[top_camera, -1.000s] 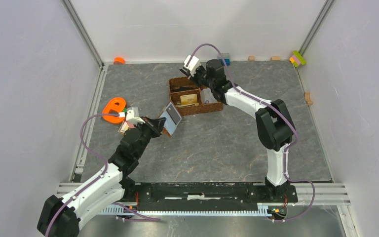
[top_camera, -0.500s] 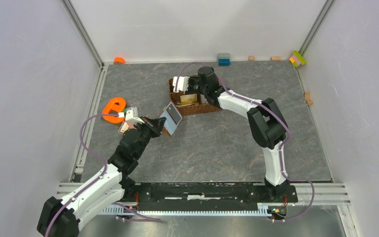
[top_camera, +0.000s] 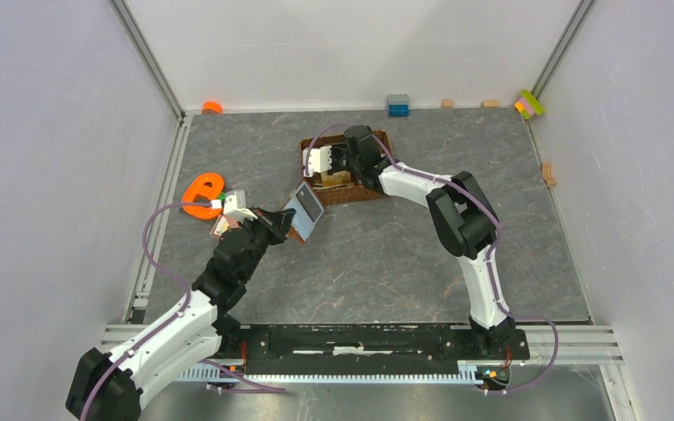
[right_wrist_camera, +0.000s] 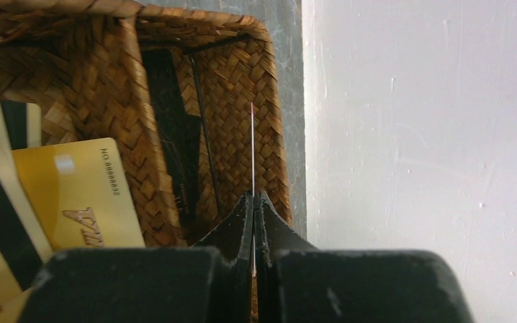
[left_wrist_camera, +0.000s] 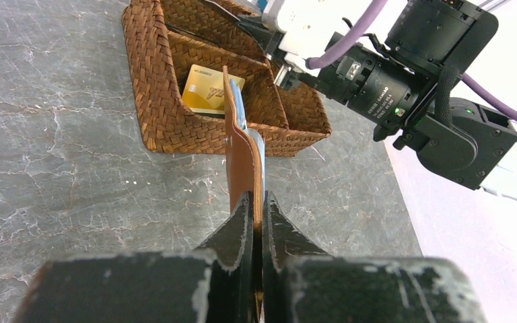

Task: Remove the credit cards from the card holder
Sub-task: Place the credit card in the storage box.

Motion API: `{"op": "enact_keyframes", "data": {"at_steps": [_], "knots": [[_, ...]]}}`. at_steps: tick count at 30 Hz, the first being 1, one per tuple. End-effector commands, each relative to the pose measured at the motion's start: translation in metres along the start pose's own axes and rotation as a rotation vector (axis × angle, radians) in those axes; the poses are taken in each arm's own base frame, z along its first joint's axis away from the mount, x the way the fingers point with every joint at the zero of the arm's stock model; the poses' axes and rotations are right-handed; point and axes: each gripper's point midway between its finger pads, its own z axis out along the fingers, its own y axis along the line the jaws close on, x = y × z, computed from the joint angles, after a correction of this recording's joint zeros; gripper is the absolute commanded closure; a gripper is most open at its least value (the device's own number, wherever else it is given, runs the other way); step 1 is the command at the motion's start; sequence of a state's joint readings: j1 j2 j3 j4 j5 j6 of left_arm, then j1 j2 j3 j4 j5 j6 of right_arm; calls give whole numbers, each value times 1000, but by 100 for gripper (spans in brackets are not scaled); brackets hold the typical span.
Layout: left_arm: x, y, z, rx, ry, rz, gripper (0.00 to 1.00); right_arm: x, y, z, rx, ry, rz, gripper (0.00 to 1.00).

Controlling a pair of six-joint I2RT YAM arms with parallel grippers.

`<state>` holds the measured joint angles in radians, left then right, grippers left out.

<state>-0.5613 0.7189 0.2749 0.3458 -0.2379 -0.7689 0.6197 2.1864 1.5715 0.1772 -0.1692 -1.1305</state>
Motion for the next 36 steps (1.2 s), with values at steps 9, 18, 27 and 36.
{"op": "enact_keyframes", "data": {"at_steps": [9,18,27,36], "knots": [[-19,-16,4,37,-60,-45,98,-18,-43,16,112,-23,-79,76],[-21,-19,3,47,-59,-50,98,-44,-69,-12,189,-52,-18,63],[-15,-21,6,58,-36,-57,98,-73,-81,-73,224,-93,411,11],[-16,-23,10,61,-28,2,98,-63,-32,-131,269,126,832,2]]}}
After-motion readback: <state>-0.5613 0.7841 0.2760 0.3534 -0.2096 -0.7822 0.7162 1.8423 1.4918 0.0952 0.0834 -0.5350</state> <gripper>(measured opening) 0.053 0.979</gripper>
